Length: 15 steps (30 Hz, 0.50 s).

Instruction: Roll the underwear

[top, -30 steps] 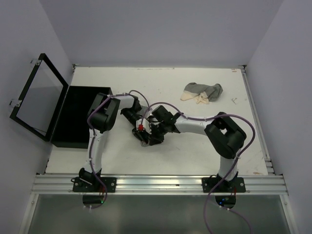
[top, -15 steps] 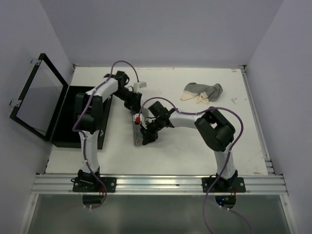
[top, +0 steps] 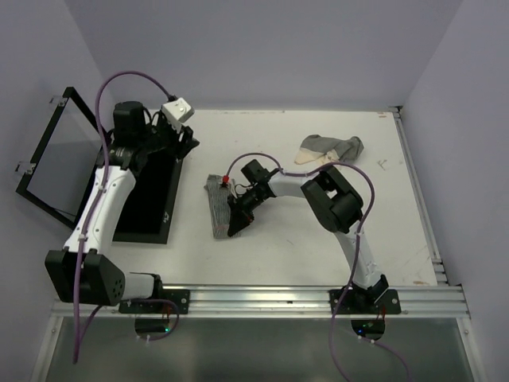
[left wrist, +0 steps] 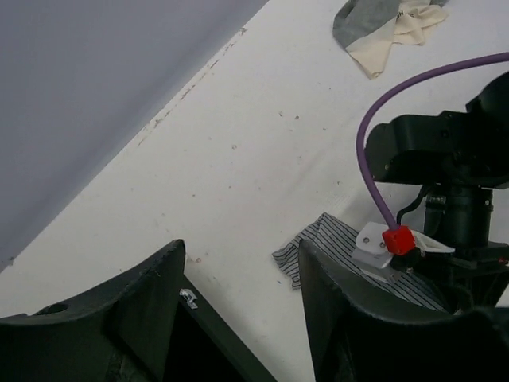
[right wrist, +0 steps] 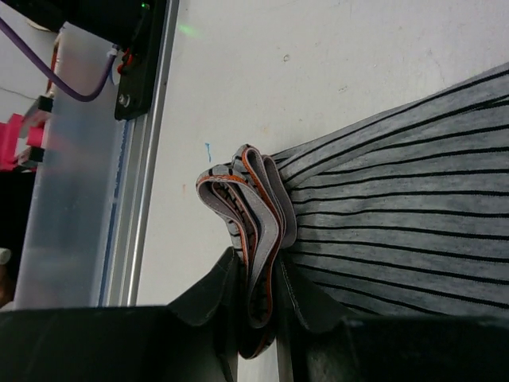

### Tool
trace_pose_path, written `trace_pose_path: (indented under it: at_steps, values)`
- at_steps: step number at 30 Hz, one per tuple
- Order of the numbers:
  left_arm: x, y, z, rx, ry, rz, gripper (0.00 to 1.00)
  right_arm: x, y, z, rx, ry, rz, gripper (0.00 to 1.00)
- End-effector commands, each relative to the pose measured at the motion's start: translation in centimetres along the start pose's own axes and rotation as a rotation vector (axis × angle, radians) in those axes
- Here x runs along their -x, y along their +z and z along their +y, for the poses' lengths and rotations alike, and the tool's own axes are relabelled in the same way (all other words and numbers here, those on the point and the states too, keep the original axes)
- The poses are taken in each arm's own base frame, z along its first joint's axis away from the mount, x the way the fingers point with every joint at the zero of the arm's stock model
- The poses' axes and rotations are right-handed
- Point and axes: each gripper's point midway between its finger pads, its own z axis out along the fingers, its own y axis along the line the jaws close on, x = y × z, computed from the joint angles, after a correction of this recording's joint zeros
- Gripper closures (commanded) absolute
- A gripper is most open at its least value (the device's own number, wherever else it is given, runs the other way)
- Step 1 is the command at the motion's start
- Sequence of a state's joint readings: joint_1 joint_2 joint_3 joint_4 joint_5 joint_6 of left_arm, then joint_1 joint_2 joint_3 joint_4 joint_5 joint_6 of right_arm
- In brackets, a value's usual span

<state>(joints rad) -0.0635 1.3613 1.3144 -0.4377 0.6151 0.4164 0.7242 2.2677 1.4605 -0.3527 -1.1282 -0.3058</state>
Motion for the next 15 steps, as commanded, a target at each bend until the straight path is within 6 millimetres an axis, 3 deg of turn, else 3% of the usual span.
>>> trace_pose_path:
  at_steps: [1,3,4,5,7,8,10,11,13,14,15]
  values:
    - [-0.3,0.1,-0.2,-0.024,0.169,-0.032,0.37,-5.2,1.3,-2.9,-0.092,0.186,0.138,1.0]
    - [-2.9,-0.8,-3.4,-0.145,0.187,0.028,0.39,-5.1,1.4,-3.1,-0.087,0.217,0.137,1.0]
    - [-4.1,-0.9,-3.9,-0.141,0.206,0.054,0.4,-5.3,1.5,-3.3,-0.085,0.235,0.14,1.0]
    - [-7.0,-0.5,-6.3,-0.197,0.206,0.097,0.41,-5.6,1.6,-3.5,-0.074,0.258,0.137,1.0]
    - [-8.8,-1.5,-8.3,-0.215,0.335,0.123,0.39,-5.7,1.6,-3.7,-0.068,0.302,0.139,1.0]
    - [-10.9,-1.6,-11.3,-0.256,0.387,0.135,0.38,-6.4,1.8,-4.1,-0.067,0.332,0.151,1.0]
    - [-12.8,-1.9,-13.7,-0.28,0.488,0.141,0.37,-6.1,1.8,-4.4,-0.068,0.357,0.156,1.0]
    - [-14.0,-2.2,-16.1,-0.314,0.541,0.114,0.37,-6.5,2.0,-4.7,-0.075,0.391,0.162,1.0]
    - [-15.2,-2.3,-17.1,-0.295,0.6,0.124,0.36,-6.5,1.9,-5.0,-0.085,0.417,0.171,1.0]
    - [-16.0,-2.1,-18.9,-0.331,0.64,0.117,0.34,-6.6,2.0,-5.1,-0.086,0.432,0.175,1.0]
    - [-16.6,-2.0,-19.5,-0.342,0.658,0.13,0.34,-6.8,2.1,-5.4,-0.094,0.442,0.184,1.0]
